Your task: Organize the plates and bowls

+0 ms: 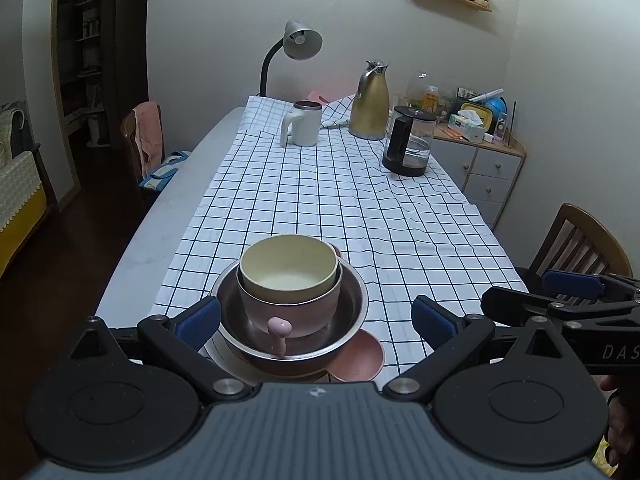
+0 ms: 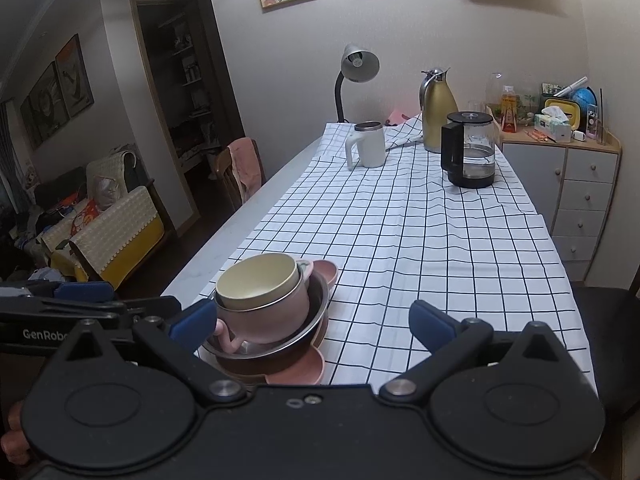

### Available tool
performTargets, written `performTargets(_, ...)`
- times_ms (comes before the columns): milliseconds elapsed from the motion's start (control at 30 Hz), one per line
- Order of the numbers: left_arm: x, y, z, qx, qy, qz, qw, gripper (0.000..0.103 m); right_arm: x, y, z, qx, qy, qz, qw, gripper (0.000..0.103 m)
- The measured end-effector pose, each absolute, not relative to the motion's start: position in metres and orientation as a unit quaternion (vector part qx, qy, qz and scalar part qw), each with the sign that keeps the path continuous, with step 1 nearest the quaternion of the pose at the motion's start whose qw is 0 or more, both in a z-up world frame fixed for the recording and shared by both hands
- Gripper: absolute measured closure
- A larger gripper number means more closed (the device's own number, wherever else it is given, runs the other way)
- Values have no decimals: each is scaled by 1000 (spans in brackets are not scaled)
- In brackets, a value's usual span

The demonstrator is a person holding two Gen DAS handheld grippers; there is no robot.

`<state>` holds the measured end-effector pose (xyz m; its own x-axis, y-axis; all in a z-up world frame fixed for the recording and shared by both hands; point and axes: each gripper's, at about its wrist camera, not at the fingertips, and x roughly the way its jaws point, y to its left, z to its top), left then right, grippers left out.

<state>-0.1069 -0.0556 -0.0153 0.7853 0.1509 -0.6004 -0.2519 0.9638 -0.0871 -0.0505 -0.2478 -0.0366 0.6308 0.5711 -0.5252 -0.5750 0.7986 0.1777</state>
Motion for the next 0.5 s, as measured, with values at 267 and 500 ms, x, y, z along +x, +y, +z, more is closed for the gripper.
performTargets(267,-111,-54,-13,-82,299,110,944,1,-49,-249,-39,4,295,307,905,0)
performTargets(500,-114,-53,-10,-81,288,111,948,1,-46,-249,-40,11,298,305,904,0)
